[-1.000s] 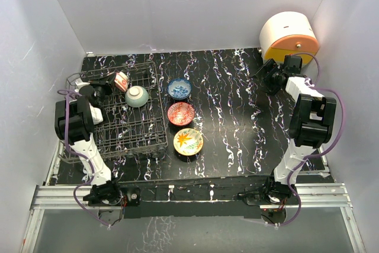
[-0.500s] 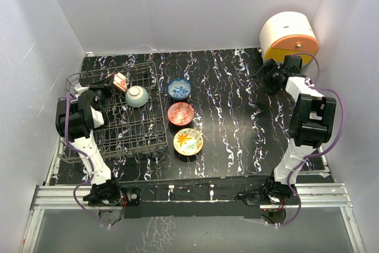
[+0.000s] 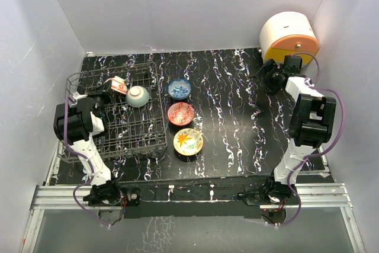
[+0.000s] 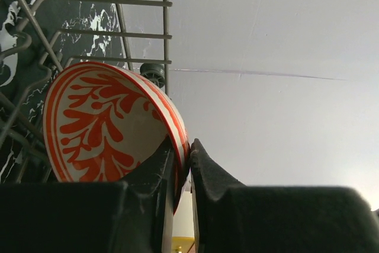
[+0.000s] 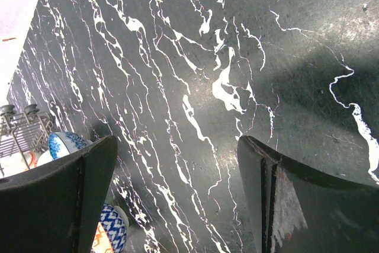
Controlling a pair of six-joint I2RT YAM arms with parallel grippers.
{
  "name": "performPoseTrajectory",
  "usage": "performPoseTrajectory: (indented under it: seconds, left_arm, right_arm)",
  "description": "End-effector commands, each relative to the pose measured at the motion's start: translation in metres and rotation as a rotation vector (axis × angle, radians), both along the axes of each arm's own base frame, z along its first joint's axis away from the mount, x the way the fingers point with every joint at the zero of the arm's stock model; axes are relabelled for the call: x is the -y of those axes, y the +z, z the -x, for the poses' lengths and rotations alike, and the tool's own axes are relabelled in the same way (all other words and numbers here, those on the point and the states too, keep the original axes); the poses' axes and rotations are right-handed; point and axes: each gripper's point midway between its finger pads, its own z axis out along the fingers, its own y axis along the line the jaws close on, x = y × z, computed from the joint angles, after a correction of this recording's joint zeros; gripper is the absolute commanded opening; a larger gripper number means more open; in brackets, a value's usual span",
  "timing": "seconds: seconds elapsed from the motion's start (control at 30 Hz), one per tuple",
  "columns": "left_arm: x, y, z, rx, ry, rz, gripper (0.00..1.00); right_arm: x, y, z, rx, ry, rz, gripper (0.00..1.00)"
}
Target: Load the bowls into the dish rack
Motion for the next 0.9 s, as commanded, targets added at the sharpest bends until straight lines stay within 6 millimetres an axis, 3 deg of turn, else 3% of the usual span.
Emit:
performPoseTrajectory:
  seconds: [0.0, 0.33, 0.57, 0.87]
  left_arm:
    - [0.005, -0.037, 0.018, -0.140, -0.033, -0.010, 0.11]
    - [-0.002, -0.052, 0.034, -0.188, -0.031, -0.011, 0.32]
    - [-0.004, -0.062, 0.041, -0.248, -0.041, -0.027, 0.36]
    - [-0.014, -0.064, 0.043, -0.418, -0.064, -0.132, 0.52]
  right_arm:
    - [0.004, 0.023, -0.012, 0.089, 0.009, 0.027, 0.85]
    - [0.003, 0.023, -0.009, 0.088, 0.012, 0.026, 0.84]
    - [0.003, 0.025, -0.009, 0.094, 0.015, 0.025, 0.84]
    - [0.002, 0.026, -0.009, 0.096, 0.017, 0.020, 0.84]
